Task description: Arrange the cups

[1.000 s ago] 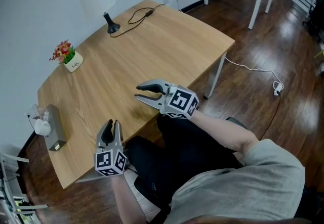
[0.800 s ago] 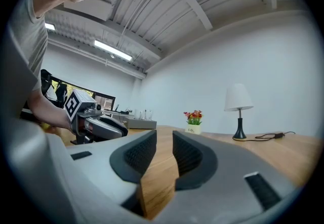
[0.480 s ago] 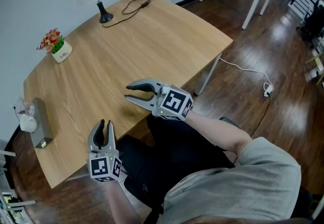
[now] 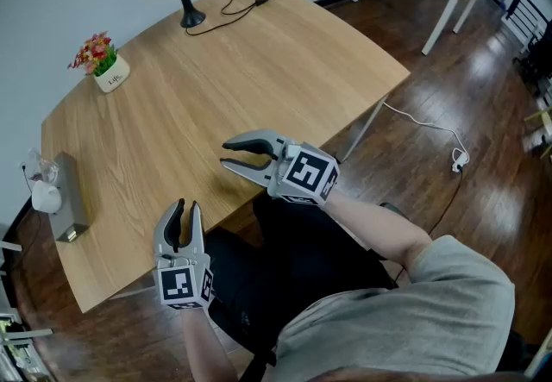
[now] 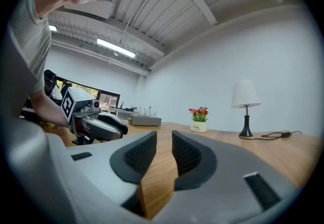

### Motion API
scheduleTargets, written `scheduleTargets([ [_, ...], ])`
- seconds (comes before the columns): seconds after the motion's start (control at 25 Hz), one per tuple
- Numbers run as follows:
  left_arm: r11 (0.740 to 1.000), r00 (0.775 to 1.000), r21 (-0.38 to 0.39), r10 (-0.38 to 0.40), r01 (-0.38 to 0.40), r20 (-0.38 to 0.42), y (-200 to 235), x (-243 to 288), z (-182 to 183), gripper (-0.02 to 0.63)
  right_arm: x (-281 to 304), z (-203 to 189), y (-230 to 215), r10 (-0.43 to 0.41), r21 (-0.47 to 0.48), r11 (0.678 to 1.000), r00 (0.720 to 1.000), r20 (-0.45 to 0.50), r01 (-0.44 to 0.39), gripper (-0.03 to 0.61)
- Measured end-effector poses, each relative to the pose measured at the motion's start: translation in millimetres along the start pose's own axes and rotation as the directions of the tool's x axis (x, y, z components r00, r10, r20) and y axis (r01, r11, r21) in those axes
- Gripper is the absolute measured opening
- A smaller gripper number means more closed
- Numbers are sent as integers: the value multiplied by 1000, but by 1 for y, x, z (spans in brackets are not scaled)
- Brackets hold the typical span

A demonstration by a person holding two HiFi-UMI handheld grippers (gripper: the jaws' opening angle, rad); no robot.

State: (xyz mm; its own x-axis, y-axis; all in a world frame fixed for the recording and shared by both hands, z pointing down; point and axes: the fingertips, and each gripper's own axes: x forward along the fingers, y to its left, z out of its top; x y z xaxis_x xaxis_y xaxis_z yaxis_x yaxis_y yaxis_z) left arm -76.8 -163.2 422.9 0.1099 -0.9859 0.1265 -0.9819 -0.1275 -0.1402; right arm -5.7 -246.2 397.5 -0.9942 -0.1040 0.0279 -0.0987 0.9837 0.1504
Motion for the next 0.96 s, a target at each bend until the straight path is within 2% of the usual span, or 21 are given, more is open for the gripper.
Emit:
scheduleTargets([
  [0.64,998,1000,57,-12,12,-10,-7,1,2,100,1,1,12,44,-53,998,999,-15,-45,91],
  [0.96,998,1000,65,0,0,-11,-6,0,0,101,4,5,16,53,-25,998,998,-19,-54,91],
])
